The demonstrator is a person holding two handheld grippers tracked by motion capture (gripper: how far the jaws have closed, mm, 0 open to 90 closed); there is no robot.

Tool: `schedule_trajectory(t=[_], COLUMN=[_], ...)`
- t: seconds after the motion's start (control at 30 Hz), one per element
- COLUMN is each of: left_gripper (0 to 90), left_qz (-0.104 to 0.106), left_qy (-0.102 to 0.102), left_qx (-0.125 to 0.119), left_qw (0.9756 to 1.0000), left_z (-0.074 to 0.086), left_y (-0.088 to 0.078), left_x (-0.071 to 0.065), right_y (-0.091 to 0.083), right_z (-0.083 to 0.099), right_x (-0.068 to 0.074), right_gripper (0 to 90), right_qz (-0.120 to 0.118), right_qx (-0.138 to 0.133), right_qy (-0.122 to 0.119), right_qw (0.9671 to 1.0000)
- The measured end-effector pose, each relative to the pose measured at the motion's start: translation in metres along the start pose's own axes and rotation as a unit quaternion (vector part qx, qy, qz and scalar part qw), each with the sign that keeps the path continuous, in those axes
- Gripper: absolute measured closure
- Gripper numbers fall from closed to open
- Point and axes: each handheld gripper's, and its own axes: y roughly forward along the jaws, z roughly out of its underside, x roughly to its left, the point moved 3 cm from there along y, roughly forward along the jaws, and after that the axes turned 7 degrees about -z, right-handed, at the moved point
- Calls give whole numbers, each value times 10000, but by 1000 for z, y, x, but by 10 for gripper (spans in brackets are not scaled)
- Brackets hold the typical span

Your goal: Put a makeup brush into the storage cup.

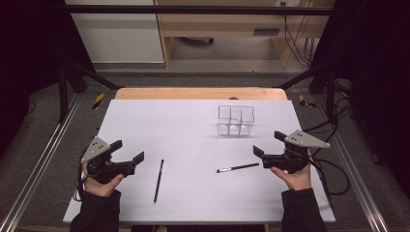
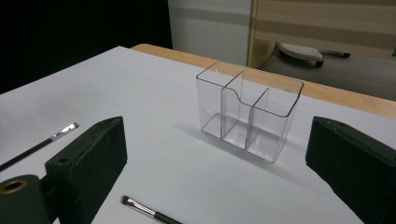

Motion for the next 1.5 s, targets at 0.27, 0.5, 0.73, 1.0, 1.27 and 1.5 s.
schedule_trajectory(t=[0.27, 0.5, 0.73, 1.0, 1.27, 1.5], left_gripper=[62, 62, 65, 67, 80, 98], left_qz=[22, 39, 78, 90, 99, 124], left_qy=[39, 88, 125, 229, 282, 475], left_qx=[26, 220, 303, 500, 697, 1009], left_qw=[10000, 9997, 9994, 9984, 9971, 9937], left_z=[1, 7, 10, 16, 24, 34], left_y=[1, 8, 11, 17, 22, 32], left_x=[-6, -12, -17, -22, -27, -36], right_y=[2, 4, 4, 7, 8, 7], right_z=[3, 4, 5, 8, 10, 11], right_x=[2, 3, 5, 7, 10, 11], right_gripper=[58, 58, 57, 56, 57, 57], right_qz=[30, 42, 29, 73, 50, 55], right_qx=[103, 146, 173, 277, 315, 332], right_qy=[-38, -55, -58, -113, -117, -113], right_qw=[9999, 9999, 9998, 9995, 9994, 9994])
